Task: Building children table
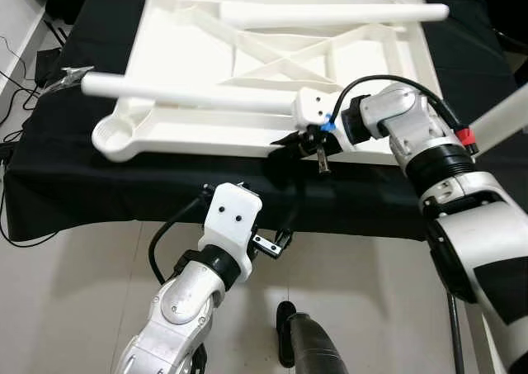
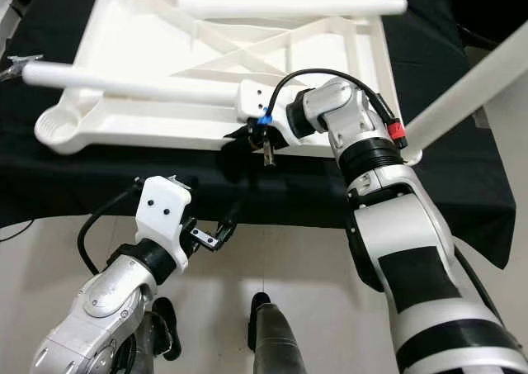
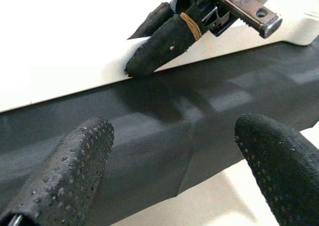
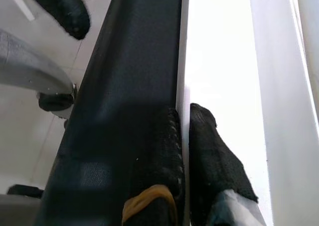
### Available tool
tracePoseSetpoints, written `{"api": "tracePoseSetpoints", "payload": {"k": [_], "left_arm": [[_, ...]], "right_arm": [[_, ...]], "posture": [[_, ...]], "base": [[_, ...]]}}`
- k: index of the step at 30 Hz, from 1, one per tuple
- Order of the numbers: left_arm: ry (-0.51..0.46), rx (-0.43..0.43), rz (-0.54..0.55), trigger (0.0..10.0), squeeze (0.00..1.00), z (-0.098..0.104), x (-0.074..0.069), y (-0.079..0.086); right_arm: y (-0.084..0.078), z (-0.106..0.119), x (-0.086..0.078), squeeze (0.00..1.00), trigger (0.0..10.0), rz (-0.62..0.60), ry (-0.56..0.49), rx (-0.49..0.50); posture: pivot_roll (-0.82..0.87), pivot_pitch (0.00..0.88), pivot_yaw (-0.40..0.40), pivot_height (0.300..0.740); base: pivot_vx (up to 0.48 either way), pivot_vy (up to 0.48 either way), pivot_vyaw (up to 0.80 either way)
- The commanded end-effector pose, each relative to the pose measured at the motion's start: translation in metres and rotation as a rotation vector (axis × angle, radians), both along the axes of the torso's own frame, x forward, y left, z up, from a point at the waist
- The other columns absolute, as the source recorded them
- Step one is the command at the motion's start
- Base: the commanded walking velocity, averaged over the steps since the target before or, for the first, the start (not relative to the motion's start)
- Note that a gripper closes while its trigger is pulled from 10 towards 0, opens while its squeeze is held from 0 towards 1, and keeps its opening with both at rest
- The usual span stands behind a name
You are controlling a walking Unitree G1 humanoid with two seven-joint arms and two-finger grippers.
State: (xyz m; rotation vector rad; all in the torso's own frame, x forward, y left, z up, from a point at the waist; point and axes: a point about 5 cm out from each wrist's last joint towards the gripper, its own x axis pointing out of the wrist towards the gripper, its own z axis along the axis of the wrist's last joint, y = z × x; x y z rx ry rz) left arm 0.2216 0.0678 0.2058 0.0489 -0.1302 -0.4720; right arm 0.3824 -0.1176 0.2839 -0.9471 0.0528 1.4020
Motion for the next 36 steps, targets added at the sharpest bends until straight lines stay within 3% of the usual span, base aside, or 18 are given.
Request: {"api": "tracePoseSetpoints", "payload": {"k": [1,5,6,13,14,20,21,23,24,25,30,34,36], "left_arm": [[0.021,0.007,-0.009,10.0,0.0,-0.005,-0.002,-0.001],[0.021,0.007,-0.006,10.0,0.0,-0.006,-0.001,-0.001],[0.02,0.008,-0.004,10.0,0.0,-0.006,-0.001,-0.001],[0.019,0.008,-0.002,10.0,0.0,-0.006,0.0,0.0],[0.018,0.009,-0.002,10.0,0.0,-0.006,0.0,0.0],[0.015,0.014,-0.001,10.0,0.0,-0.007,0.001,0.001],[0.014,0.016,0.001,10.0,0.0,-0.007,0.002,0.001],[0.014,0.016,0.001,10.0,0.0,-0.007,0.002,0.002],[0.015,0.014,0.0,10.0,0.0,-0.007,0.002,0.001],[0.015,0.013,-0.001,10.0,0.0,-0.007,0.002,0.001],[0.015,0.014,-0.003,10.0,0.0,-0.008,0.003,0.001],[0.005,0.021,-0.011,10.0,0.0,-0.009,0.005,0.0],[0.005,0.021,-0.011,10.0,0.0,-0.009,0.005,0.0]], "right_arm": [[0.004,-0.002,-0.002,0.0,0.0,0.048,-0.047,-0.071],[-0.003,-0.005,0.001,0.0,0.0,-0.004,-0.084,-0.129],[-0.005,-0.006,0.002,0.0,10.0,-0.025,-0.094,-0.147],[-0.01,-0.005,0.006,0.0,10.0,-0.088,-0.115,-0.152],[-0.016,-0.001,0.006,1.0,10.0,-0.093,-0.079,-0.141],[-0.02,0.002,0.005,1.0,10.0,-0.09,-0.042,-0.132],[-0.023,0.005,0.004,0.78,10.0,-0.086,-0.022,-0.121],[-0.025,0.007,0.003,0.78,10.0,-0.082,-0.009,-0.116],[-0.028,0.01,0.001,0.0,10.0,-0.06,0.021,-0.111],[-0.031,0.016,-0.002,0.0,10.0,-0.041,0.077,-0.092],[-0.035,0.024,-0.006,0.0,10.0,-0.008,0.136,-0.069],[-0.04,0.064,-0.011,0.0,10.0,-0.029,0.174,0.124],[-0.04,0.064,-0.011,0.0,10.0,-0.029,0.174,0.124]], "posture": [[0.06,0.387,-0.1,0.74],[0.06,0.387,-0.099,0.74],[0.06,0.384,-0.101,0.74],[0.06,0.385,-0.102,0.74],[0.06,0.384,-0.1,0.74],[0.06,0.38,-0.097,0.74],[0.06,0.371,-0.097,0.74],[0.06,0.371,-0.097,0.74],[0.07,0.369,-0.094,0.74],[0.07,0.359,-0.092,0.74],[0.07,0.359,-0.092,0.74],[0.07,0.328,-0.082,0.74],[0.07,0.328,-0.082,0.74]], "base": [[0.0,0.0,0.0],[0.0,0.0,0.0],[0.0,0.0,0.0],[0.0,0.0,0.0],[0.0,0.0,0.0],[0.0,0.0,0.0],[0.0,0.0,0.0],[0.0,0.0,0.0],[0.0,0.0,0.0],[0.0,0.0,0.0],[0.0,0.0,0.0],[0.0,0.0,0.0],[0.0,0.0,0.0]]}}
